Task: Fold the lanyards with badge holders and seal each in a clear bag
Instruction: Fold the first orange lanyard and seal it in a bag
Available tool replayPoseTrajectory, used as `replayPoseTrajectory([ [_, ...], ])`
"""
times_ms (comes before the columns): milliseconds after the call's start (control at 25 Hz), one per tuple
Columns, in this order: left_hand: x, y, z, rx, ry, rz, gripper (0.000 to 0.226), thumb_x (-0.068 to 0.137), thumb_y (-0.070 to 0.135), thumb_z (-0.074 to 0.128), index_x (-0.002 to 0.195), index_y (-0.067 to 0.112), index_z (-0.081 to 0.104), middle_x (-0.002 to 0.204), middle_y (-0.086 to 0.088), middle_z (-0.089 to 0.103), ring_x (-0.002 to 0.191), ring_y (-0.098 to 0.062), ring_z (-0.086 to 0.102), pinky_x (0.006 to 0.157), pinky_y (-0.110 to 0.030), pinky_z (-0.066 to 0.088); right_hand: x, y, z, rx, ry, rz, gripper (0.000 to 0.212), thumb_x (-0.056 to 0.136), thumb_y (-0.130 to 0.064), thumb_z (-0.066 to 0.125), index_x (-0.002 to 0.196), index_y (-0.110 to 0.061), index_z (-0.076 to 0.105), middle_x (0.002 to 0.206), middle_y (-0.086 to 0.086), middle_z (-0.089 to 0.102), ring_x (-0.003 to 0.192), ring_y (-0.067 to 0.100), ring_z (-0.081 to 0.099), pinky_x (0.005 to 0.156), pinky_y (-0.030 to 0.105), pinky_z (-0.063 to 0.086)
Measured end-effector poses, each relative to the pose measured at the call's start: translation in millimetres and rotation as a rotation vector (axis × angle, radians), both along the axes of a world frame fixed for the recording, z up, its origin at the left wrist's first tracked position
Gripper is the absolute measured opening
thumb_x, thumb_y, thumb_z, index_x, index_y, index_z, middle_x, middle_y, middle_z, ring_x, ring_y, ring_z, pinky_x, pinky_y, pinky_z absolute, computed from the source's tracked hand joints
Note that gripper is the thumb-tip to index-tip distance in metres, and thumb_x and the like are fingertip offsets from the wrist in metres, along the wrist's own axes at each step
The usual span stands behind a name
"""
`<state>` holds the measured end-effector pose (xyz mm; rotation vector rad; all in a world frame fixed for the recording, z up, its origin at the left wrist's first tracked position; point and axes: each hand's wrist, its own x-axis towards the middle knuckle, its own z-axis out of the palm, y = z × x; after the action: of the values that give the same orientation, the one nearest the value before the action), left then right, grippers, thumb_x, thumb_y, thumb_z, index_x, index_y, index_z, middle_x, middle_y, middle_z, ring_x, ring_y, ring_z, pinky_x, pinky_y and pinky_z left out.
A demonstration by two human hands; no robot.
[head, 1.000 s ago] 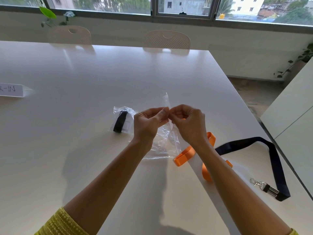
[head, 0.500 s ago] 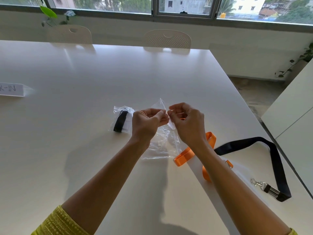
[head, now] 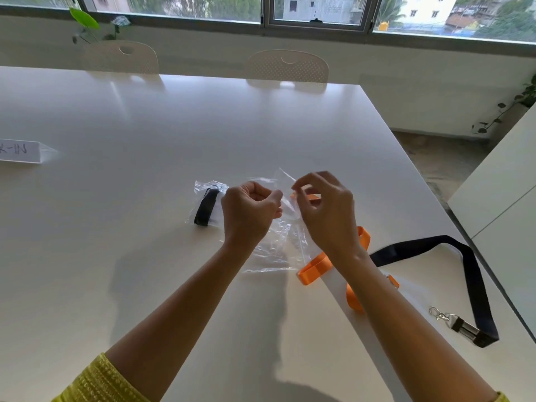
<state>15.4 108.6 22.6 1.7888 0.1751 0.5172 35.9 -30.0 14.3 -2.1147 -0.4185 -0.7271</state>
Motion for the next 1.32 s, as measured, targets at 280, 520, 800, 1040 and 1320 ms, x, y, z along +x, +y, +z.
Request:
replayPoseTrajectory([
  [280,12,18,-5,0.024,-0.093,0.173,0.039,0.085,0.050,0.066,0.107,0.019,0.061,0.101,0.003,0.062,0.092,-0.013,0.060,0.078,-0.023,0.050,3,-10,-2,0.161,0.238,0.070,0.017,0.090,-0.012,0.069,0.105,-0.015,0.076,0.106,-0.006,0.075,0.077,-0.006,0.069,0.073,0.009,0.055],
  [520,22,43,-7,-0.374,0.178,-0.251,0.020,0.099,0.031,0.055,0.093,0.016,0.068,0.083,0.002,0.068,0.084,-0.017,0.066,0.082,-0.039,0.052,8,-19,-4,0.204,0.367,0.208,0.030,0.085,-0.017,0.077,0.114,-0.017,0.073,0.100,-0.001,0.076,0.080,0.008,0.074,0.076,0.028,0.062],
  [800,26,53,-11,-0.326,0.165,-0.136,0.017,0.089,0.028,0.066,0.104,0.020,0.067,0.096,0.003,0.068,0.090,-0.016,0.064,0.085,-0.035,0.050,9,-30,-3,-0.041,0.337,0.299,0.078,0.066,-0.039,0.088,0.135,-0.027,0.056,0.125,-0.008,0.063,0.085,0.004,0.070,0.071,0.011,0.055],
  [1040,28,56,-20,0.916,-0.214,-0.487,0.117,0.061,0.057,0.085,0.153,0.019,0.024,0.160,-0.002,0.025,0.151,-0.021,0.012,0.123,-0.042,0.010,14,-28,-11,-0.171,0.257,0.240,0.080,0.064,-0.050,0.085,0.136,-0.030,0.054,0.134,-0.004,0.058,0.090,0.009,0.067,0.079,0.021,0.059],
  [1320,37,37,-17,0.900,-0.255,-0.420,0.081,0.064,0.042,0.084,0.133,0.017,0.049,0.136,-0.004,0.053,0.135,-0.022,0.039,0.123,-0.050,0.010,13,-17,-7,-0.181,0.181,0.338,0.050,0.077,-0.042,0.079,0.123,-0.027,0.066,0.130,-0.005,0.061,0.108,0.001,0.057,0.088,0.008,0.048],
])
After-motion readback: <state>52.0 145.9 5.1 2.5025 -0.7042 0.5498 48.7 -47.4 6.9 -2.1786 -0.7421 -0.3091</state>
